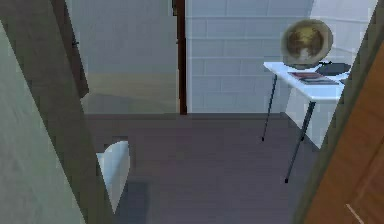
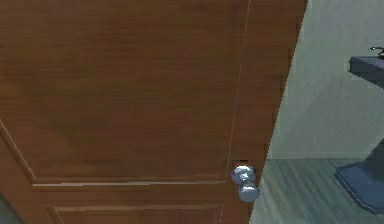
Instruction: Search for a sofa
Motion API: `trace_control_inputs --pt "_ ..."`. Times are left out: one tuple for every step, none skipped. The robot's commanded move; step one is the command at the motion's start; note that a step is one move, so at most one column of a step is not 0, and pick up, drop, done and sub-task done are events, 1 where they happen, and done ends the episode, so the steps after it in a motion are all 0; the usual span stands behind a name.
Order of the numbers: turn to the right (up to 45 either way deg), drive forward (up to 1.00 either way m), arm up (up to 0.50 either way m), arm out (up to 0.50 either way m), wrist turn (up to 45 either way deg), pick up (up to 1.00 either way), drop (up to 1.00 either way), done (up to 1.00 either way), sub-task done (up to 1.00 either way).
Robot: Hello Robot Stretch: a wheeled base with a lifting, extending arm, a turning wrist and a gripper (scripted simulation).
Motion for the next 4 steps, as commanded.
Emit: trace_control_inputs --pt "-6.0 0.00 0.00 0.00 0.0 0.00 0.00 0.00 0.00" --pt "0.0 0.20 0.00 0.00 0.0 0.00 0.00 0.00 0.00" --pt "-45.0 0.00 0.00 0.00 0.0 0.00 0.00 0.00 0.00" --pt "0.0 0.00 0.00 0.00 0.0 0.00 0.00 1.00 0.00"
